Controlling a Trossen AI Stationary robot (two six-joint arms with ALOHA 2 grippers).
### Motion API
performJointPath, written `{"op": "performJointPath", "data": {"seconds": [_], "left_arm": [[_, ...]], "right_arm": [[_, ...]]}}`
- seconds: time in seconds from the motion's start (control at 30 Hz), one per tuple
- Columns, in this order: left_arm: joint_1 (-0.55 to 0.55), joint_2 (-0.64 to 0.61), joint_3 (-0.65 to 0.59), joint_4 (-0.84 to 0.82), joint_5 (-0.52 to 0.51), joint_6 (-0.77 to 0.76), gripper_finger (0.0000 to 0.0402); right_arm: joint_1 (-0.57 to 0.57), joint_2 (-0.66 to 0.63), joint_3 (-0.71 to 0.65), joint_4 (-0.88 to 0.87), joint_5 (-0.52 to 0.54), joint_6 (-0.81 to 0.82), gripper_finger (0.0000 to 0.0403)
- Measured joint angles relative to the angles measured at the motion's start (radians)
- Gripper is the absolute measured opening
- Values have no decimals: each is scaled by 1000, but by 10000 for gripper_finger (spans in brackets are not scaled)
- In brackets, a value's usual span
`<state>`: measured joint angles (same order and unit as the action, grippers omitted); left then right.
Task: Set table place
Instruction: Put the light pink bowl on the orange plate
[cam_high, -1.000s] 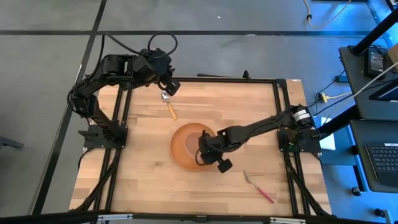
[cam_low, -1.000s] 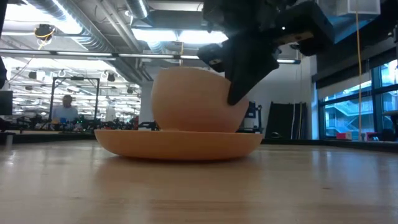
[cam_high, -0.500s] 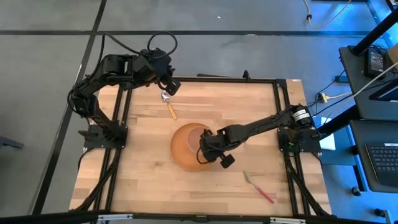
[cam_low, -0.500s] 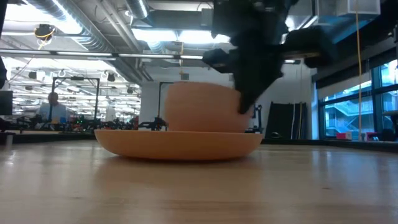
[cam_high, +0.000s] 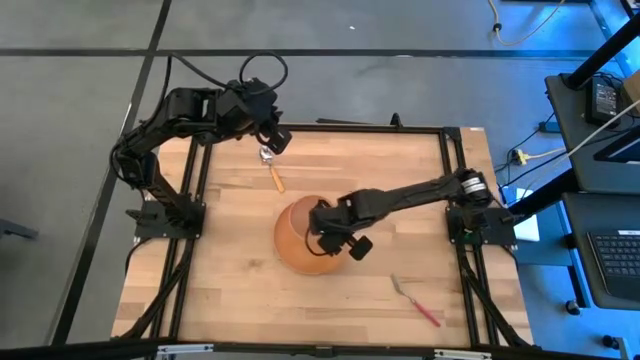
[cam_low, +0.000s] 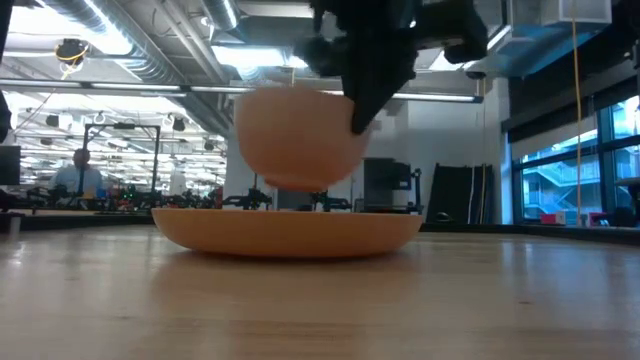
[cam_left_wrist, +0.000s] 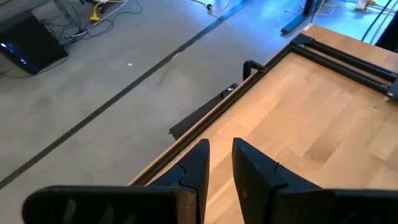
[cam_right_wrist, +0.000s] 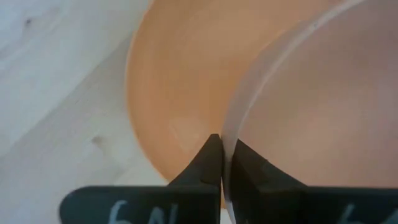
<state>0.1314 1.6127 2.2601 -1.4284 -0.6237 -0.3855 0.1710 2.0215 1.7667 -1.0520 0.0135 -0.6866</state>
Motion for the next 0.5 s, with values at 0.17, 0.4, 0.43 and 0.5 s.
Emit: {"op": "performJointPath", "data": {"seconds": [0.17, 0.4, 0.43, 0.5], "left_arm": [[-2, 4, 0, -3, 15, 3, 63], [-2, 4, 0, -78, 15, 2, 63], [-2, 4, 0, -94, 15, -1, 63], [-2, 4, 0, -117, 15, -10, 63]], "right_arm": [[1, 145, 126, -140, 48, -14, 11], [-1, 218, 270, -181, 66, 46, 11], [0, 217, 285, -185, 63, 62, 11], [0, 215, 313, -186, 33, 99, 11]]}}
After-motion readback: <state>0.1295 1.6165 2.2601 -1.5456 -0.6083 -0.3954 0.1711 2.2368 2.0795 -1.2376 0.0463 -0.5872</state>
